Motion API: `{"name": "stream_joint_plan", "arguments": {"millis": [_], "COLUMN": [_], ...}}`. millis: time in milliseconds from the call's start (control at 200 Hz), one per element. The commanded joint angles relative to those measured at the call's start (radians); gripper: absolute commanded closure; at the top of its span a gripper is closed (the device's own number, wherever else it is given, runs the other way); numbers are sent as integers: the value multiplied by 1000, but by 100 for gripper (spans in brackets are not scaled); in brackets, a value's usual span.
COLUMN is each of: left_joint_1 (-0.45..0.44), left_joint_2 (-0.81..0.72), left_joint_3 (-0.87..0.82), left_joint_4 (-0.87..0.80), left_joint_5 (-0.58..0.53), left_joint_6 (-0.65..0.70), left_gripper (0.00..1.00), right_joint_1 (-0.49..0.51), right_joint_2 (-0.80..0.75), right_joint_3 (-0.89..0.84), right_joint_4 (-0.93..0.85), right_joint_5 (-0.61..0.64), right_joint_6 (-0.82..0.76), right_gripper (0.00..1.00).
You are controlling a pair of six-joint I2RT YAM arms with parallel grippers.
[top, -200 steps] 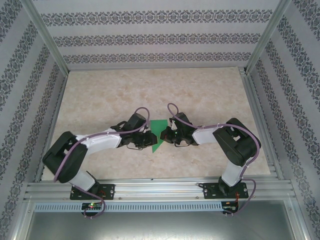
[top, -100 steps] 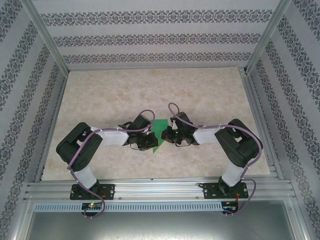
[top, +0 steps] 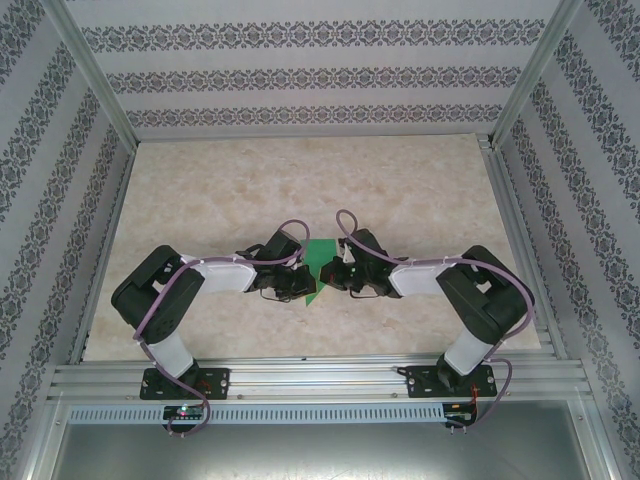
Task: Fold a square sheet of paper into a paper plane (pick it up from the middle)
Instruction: Third fold the triangle at the center of the table.
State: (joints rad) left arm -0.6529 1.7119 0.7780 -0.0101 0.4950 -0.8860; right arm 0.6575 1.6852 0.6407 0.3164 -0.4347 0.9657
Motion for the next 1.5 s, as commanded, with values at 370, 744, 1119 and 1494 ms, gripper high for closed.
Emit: {"name": "stream_joint_plan", "arguments": {"millis": [370,744,1119,1494], "left_joint_1": [-1,-1,-1,34], "left_joint_2": [10,-5,-106,-123], "left_joint_3": [-48,-63,-4,69], "left_joint_4": [-126,-146,-168,-215], "left_joint_5": [-143,-142,-74,-175], "left_joint_6": [40,72,159,201], "left_gripper": [89,89,84,80], "right_joint_1": [-140,-237,-237,-190], "right_joint_2": [70,76,-96,-102], "right_joint_3": [-41,-22,-38,-42], "right_joint_4": [34,26,-82,-50], "right_joint_5": [25,34,31,-22], "right_joint_6": [-38,-62,-110,-77], "right_gripper": [94,93,79,56]}}
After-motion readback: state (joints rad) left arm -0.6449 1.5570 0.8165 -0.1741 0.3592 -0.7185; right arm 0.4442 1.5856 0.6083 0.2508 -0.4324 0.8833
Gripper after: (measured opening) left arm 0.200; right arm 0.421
